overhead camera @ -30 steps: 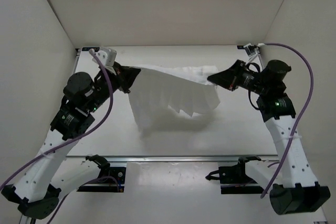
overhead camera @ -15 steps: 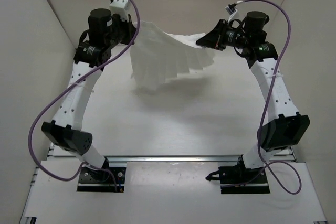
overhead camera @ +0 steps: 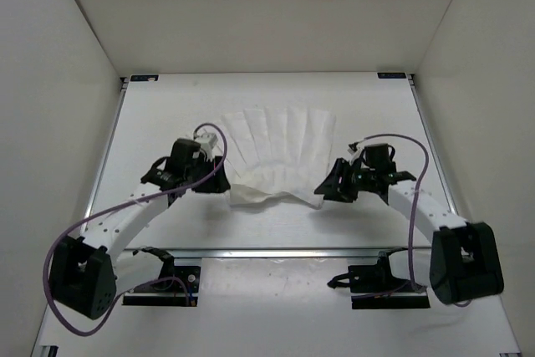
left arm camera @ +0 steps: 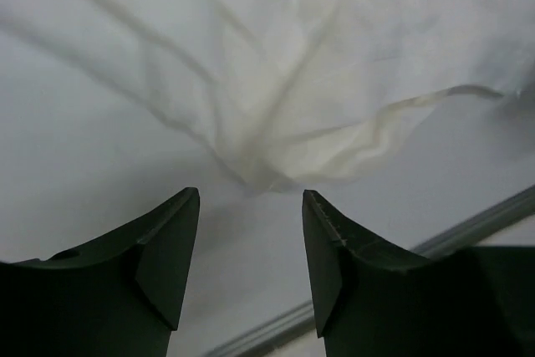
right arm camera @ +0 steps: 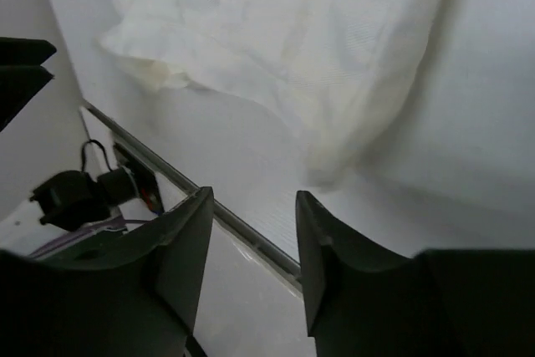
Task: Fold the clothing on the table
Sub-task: Flatten the skirt out
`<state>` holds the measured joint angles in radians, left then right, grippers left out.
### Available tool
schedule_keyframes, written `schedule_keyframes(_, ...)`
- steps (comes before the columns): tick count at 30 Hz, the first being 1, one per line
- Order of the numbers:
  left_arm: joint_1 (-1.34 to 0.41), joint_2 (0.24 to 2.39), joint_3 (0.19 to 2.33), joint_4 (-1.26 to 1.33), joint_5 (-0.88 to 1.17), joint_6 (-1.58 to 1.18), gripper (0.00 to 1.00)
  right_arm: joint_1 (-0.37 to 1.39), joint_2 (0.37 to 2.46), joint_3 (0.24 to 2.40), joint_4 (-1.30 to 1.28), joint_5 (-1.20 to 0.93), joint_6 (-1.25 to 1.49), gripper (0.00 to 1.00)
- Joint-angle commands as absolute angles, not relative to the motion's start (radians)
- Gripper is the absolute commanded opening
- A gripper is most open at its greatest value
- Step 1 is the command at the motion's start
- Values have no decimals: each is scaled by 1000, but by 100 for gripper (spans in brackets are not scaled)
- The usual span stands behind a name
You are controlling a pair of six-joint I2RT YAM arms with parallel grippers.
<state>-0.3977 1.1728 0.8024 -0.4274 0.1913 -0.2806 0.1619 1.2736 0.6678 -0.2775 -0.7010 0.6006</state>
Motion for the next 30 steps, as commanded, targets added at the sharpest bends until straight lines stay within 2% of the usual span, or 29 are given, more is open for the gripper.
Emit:
schedule_keyframes(1, -406, 982, 651, -452, 241, -440, 64, 184, 1057, 568, -236, -568, 575, 43)
schedule_keyframes(4, -402, 852, 578, -492, 192, -483, 64, 164, 988, 528, -288, -493, 539, 47)
schedule_keyframes(7, -413, 782, 490, -479, 169, -529, 66, 173, 1026, 545, -337, -421, 494, 47)
schedule_keyframes(15, -554, 828, 368, -284, 153, -701, 71, 176, 1091, 476, -272, -389, 508, 49)
schedule_keyframes(21, -554, 841, 308, -169, 140, -797, 69, 167, 1123, 440, -215, -414, 514, 48)
schedule_keyframes(30, -580, 742, 173, -23, 118, -1044, 65, 184, 1138, 433, -182, -409, 531, 48)
